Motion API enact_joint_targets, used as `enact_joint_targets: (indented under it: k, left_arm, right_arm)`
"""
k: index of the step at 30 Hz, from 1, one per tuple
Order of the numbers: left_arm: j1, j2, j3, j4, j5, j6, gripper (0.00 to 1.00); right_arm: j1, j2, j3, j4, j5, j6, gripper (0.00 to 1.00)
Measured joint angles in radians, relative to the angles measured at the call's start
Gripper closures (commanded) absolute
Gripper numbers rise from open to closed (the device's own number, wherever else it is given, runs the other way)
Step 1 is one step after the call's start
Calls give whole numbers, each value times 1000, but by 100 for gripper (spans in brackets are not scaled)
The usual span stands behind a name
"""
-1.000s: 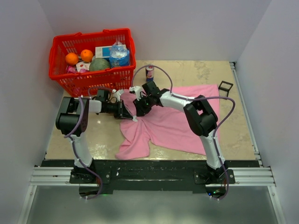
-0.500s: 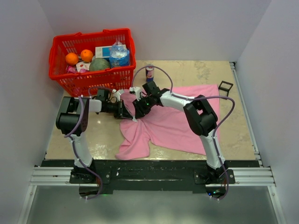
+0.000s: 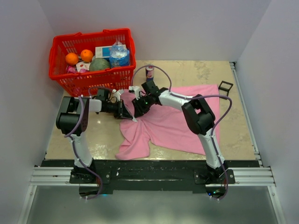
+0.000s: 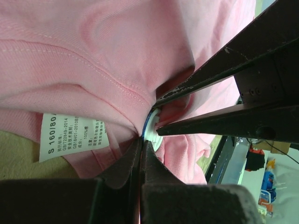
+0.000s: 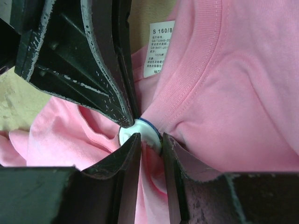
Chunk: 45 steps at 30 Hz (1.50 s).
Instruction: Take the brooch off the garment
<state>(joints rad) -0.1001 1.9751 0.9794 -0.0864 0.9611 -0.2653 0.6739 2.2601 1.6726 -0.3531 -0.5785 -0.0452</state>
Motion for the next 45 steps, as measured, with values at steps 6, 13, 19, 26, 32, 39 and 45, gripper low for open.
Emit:
enact_joint_targets:
  k: [6, 13, 19, 26, 32, 39, 45]
  left_arm:
    - [0, 2, 5, -6, 0, 0, 100]
    - [0, 3, 5, -6, 0, 1, 100]
    - [0, 3, 5, -6, 0, 0, 100]
    - [0, 3, 5, -6, 0, 1, 100]
    - [0, 5, 6, -6, 1, 0, 100]
    - [1, 8, 10, -10, 4, 0, 100]
    - [1, 8, 10, -10, 4, 0, 100]
  right_arm:
    - [1, 9, 18, -20, -11, -15, 68]
    - [2, 9, 21, -29, -24, -35, 64]
    - [5, 10, 27, -39, -18, -52, 65]
    - [6, 10, 27, -40, -11, -56, 66]
    - [12, 10, 30, -47, 3, -74, 66]
    - [21, 11, 43, -71, 22, -111, 66]
    - [32, 13, 58, -92, 54, -127, 66]
